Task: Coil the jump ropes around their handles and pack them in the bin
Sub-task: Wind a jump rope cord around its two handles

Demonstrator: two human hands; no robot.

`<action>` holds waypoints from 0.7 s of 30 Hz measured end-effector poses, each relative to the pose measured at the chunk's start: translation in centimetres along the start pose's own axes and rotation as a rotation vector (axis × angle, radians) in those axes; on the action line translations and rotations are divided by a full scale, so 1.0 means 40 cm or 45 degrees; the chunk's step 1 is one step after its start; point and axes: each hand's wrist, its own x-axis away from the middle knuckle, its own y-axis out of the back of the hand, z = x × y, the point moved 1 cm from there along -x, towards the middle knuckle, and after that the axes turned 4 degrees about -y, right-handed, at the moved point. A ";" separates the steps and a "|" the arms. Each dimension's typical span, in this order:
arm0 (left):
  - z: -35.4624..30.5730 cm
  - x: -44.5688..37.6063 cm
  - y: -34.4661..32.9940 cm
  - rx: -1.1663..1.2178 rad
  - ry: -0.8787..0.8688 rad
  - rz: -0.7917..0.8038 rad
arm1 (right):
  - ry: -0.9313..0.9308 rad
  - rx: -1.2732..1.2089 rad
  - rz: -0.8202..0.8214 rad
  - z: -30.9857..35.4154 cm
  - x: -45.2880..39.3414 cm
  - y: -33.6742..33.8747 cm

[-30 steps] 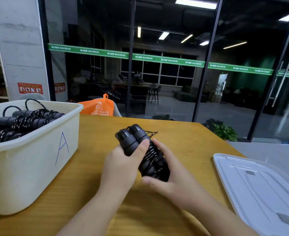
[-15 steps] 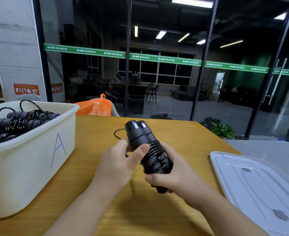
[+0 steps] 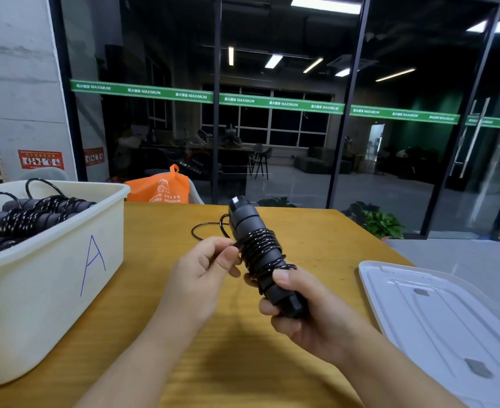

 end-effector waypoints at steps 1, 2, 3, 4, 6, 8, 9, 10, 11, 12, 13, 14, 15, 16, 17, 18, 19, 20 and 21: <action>0.005 -0.002 -0.004 0.041 0.038 -0.008 | -0.009 -0.050 0.023 -0.003 0.001 -0.002; 0.015 -0.003 -0.006 0.057 0.093 -0.028 | -0.019 -0.088 0.051 -0.005 0.001 -0.003; 0.022 -0.003 -0.006 0.047 0.155 -0.041 | -0.027 -0.115 0.083 -0.006 0.003 -0.004; 0.026 -0.002 -0.003 0.031 0.211 -0.036 | -0.028 -0.132 0.120 -0.006 0.005 -0.006; 0.028 0.000 -0.003 0.091 0.237 0.051 | -0.024 -0.160 0.204 0.000 0.012 -0.008; 0.025 0.002 -0.003 0.244 0.205 0.181 | -0.048 -0.205 0.281 0.005 0.015 -0.004; 0.021 0.003 -0.004 0.307 0.203 0.235 | -0.069 -0.232 0.311 0.005 0.015 0.000; 0.019 0.004 -0.004 0.351 0.216 0.270 | -0.092 -0.261 0.349 0.004 0.014 0.007; 0.013 0.004 -0.005 0.377 0.236 0.292 | -0.116 -0.295 0.402 0.001 0.012 0.014; 0.010 0.004 -0.005 0.389 0.270 0.305 | -0.137 -0.336 0.472 -0.002 0.009 0.020; 0.010 0.004 -0.003 0.401 0.300 0.313 | -0.152 -0.372 0.543 -0.004 0.004 0.023; 0.012 0.006 -0.002 0.419 0.322 0.312 | -0.160 -0.388 0.594 -0.006 0.000 0.023; 0.012 0.007 -0.002 0.454 0.342 0.303 | -0.161 -0.390 0.624 -0.009 -0.004 0.022; 0.013 0.008 -0.001 0.491 0.351 0.285 | -0.166 -0.392 0.647 -0.012 -0.007 0.022; 0.012 0.007 -0.002 0.518 0.361 0.269 | -0.182 -0.400 0.657 -0.015 -0.008 0.022; 0.011 0.007 -0.003 0.529 0.379 0.242 | -0.203 -0.407 0.649 -0.016 -0.008 0.021; 0.009 0.006 -0.005 0.535 0.400 0.206 | -0.219 -0.397 0.610 -0.016 -0.007 0.019; 0.008 0.005 -0.007 0.525 0.427 0.157 | -0.222 -0.370 0.538 -0.014 -0.006 0.018; 0.007 0.004 -0.006 0.498 0.456 0.097 | -0.212 -0.326 0.430 -0.011 -0.005 0.014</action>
